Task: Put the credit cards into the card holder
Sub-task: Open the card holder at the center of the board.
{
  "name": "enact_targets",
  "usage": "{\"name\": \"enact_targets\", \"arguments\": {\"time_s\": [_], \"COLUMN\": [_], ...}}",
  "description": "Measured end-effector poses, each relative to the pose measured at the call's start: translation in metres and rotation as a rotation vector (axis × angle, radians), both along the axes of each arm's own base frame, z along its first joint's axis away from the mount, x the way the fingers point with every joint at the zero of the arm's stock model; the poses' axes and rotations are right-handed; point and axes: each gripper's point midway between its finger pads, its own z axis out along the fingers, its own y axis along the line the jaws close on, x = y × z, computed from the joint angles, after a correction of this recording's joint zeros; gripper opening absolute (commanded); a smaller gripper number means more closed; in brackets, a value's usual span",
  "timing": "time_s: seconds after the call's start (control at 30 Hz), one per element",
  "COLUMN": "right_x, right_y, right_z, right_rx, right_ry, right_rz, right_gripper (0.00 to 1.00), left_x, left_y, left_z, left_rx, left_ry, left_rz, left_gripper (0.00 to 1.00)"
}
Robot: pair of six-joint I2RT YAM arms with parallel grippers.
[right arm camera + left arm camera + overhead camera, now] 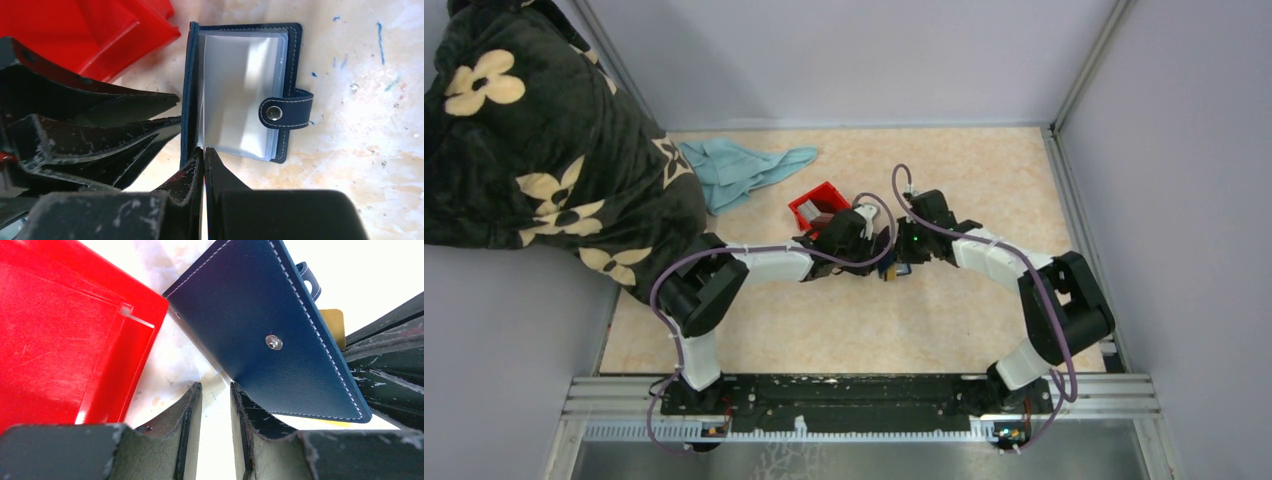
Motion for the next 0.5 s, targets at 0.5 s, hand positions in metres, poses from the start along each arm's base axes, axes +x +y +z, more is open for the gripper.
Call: {"name": "enact_targets", "arguments": {"time_s": [0.5], "right_x": [0.038], "right_y": [-0.033], "right_z": [0.023], "right_rx": [-0.193], "right_ry": [-0.024], "right_rz": [-0.036], "right_gripper": [0.00], "left_x": [0.000], "left_y": [-0.004], "left_z": [0.000], "left_rx": [0.012], "left_ry": [-0.007], "left_rz": [-0.005], "left_gripper": [0.34]}}
